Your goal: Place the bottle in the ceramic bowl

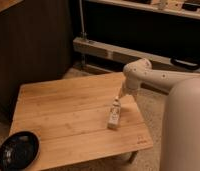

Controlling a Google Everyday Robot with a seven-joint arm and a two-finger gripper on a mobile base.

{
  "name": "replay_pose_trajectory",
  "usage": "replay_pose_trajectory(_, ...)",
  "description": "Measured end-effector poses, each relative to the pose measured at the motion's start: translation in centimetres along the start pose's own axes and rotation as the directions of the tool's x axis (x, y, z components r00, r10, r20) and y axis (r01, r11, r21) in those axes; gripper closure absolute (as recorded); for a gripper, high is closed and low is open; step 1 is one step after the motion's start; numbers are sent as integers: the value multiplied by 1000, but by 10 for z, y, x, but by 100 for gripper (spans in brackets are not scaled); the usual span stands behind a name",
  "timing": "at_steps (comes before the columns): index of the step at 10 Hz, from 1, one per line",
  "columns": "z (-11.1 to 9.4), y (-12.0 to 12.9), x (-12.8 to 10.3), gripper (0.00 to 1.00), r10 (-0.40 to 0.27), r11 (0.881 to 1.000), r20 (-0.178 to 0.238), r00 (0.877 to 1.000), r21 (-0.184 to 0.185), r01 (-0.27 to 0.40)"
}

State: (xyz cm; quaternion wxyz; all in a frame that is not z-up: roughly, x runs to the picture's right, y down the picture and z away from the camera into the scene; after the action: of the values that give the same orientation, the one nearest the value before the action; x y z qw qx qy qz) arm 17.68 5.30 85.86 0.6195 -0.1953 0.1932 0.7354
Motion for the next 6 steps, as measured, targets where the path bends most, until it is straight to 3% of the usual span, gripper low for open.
replay_pose_trajectory(1,-3,10,12,35,-15,999,-20,1000,-39,14)
replay_pose_trajectory(2,-5,17,22,35,-31,998,-31,999,-54,29)
replay_pose_trajectory(6,-8,52,42,35,-98,994,-49,994,-55,95)
